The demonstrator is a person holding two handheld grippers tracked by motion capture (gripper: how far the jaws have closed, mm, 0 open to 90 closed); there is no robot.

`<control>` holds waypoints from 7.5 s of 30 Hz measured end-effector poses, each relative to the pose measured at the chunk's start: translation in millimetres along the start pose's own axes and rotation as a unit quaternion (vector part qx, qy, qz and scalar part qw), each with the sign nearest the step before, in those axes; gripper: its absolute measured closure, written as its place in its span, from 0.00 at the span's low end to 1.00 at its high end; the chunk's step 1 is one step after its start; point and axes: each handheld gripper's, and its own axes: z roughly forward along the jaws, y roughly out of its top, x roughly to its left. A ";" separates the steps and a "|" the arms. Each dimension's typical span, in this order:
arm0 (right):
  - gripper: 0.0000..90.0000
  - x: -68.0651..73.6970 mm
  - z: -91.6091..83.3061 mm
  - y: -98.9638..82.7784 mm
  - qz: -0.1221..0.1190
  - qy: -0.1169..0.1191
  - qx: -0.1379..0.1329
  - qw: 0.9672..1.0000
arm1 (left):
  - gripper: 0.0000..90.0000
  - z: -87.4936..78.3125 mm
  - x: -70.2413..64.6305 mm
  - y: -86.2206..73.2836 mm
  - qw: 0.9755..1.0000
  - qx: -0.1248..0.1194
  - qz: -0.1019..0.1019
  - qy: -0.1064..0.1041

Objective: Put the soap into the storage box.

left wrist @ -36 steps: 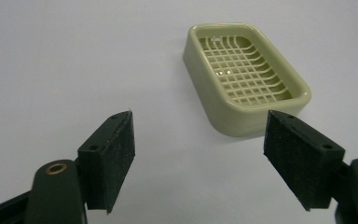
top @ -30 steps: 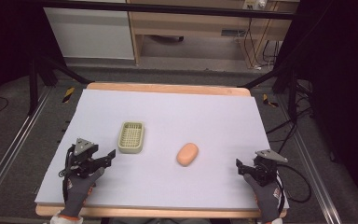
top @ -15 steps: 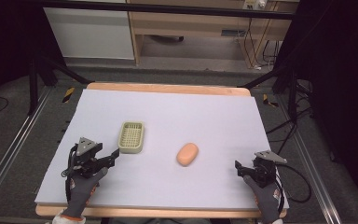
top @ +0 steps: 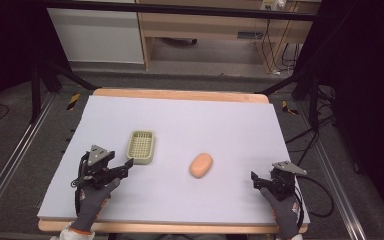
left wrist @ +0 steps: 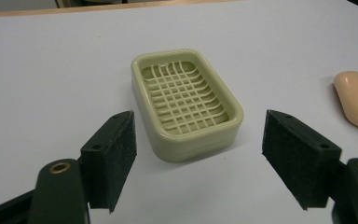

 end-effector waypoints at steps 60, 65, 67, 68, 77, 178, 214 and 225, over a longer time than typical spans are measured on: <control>0.09 4.4 2.6 4.2 -0.002 -0.019 -0.006 1.000 | 0.26 45.9 -74.2 45.6 0.998 0.005 0.040 -0.046; 0.09 4.2 2.4 4.3 -0.001 -0.020 -0.004 1.000 | 0.26 52.3 -82.9 47.1 0.998 0.007 0.046 -0.050; 0.09 4.5 2.4 4.4 0.000 -0.019 -0.005 1.000 | 0.26 55.0 -86.3 47.4 0.997 0.008 0.049 -0.053; 0.09 4.6 2.4 4.3 0.000 -0.019 -0.005 1.000 | 0.26 56.4 -87.8 47.5 0.997 0.009 0.049 -0.055; 0.09 4.6 2.7 4.6 -0.002 -0.020 -0.005 1.000 | 0.26 65.8 -97.9 50.3 0.996 0.014 0.054 -0.062; 0.09 5.9 3.2 5.0 -0.006 -0.014 0.012 1.000 | 0.29 157.3 -181.5 24.7 0.976 0.135 0.122 -0.116; 0.09 5.8 3.8 4.9 -0.009 -0.013 0.014 1.000 | 0.35 152.6 -184.3 32.9 0.975 0.144 0.130 -0.107; 0.09 5.9 3.4 4.9 -0.007 -0.014 0.014 1.000 | 0.35 127.9 -172.9 49.0 0.978 0.123 0.126 -0.115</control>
